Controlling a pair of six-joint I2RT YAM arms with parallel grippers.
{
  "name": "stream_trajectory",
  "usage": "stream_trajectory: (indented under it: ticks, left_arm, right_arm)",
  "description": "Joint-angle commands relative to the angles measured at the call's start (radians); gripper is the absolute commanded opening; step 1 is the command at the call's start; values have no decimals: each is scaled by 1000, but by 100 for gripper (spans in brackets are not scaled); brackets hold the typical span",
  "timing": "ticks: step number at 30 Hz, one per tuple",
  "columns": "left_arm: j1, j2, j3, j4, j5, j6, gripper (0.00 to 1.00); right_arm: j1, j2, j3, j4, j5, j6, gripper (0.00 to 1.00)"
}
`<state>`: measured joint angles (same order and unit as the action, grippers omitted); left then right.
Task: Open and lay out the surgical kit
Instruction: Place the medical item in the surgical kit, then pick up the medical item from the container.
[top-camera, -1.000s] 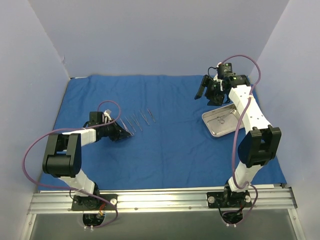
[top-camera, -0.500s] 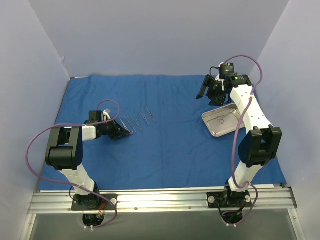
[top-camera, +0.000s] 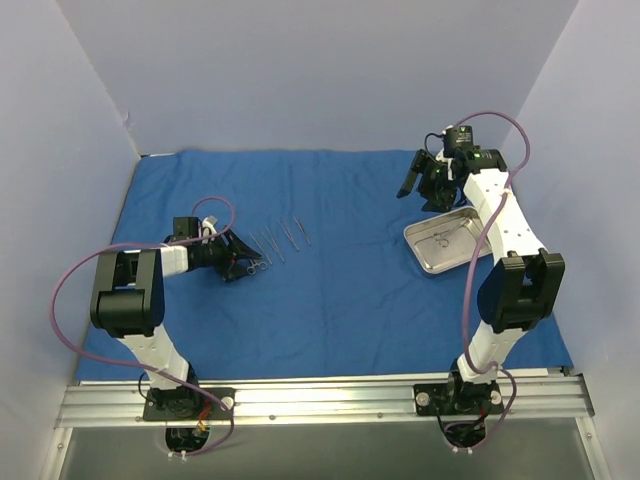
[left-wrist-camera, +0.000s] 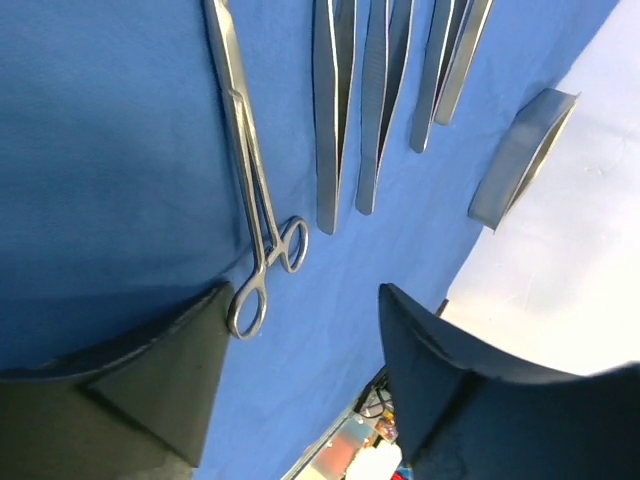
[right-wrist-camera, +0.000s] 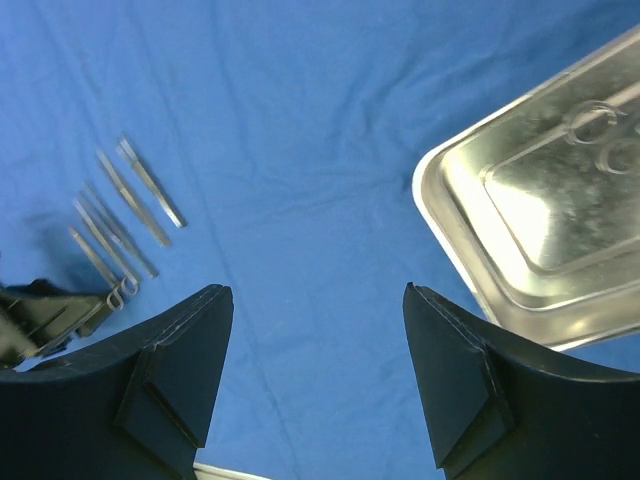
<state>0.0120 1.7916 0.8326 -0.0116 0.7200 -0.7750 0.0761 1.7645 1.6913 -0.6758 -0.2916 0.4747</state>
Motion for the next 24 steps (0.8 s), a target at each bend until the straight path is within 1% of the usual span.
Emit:
stream_trajectory:
  ticks: [1, 3, 4, 5, 8, 11, 12, 13, 14, 15, 17, 20, 24]
  left_arm:
    - [26, -43, 49, -137, -60, 86, 72]
    - [28, -67, 94, -241, -82, 121, 76]
    - [29, -84, 112, -284, -91, 158, 78]
    - [31, -90, 131, -376, -99, 177, 79]
    - [36, -138, 168, -506, -132, 258, 79]
    - [34, -222, 168, -544, -146, 328, 79]
    - [32, -256, 175, -556, -165, 356, 79]
    - [29, -268, 183, -565, -174, 370, 78]
    - [25, -277, 195, -586, -177, 384, 77]
    - [22, -290, 206, -597, -180, 413, 77]
    - [8, -294, 255, -632, -208, 437, 75]
    - [0, -282, 298, -651, -200, 460, 74]
    - [0, -247, 342, -665, -198, 464, 73]
  right_arm:
    - [-53, 23, 30, -59, 66, 28, 69]
    - [-71, 32, 5, -59, 158, 57, 69]
    - [-128, 38, -7, -54, 170, 64, 69]
    - [-143, 52, -18, -50, 183, 71, 69]
    - [-186, 81, -71, -22, 244, 94, 65]
    - [-206, 87, -142, 51, 284, 91, 59]
    - [-208, 96, -159, 86, 289, 81, 56]
    - [-208, 110, -154, 85, 299, 74, 55]
    - [-210, 145, -147, 81, 343, 62, 54]
    - [-213, 165, -134, 78, 344, 55, 53]
    - [-214, 212, -107, 88, 357, 42, 52]
    - [-214, 285, -52, 82, 394, 44, 51]
    - [-214, 338, -22, 113, 413, 54, 50]
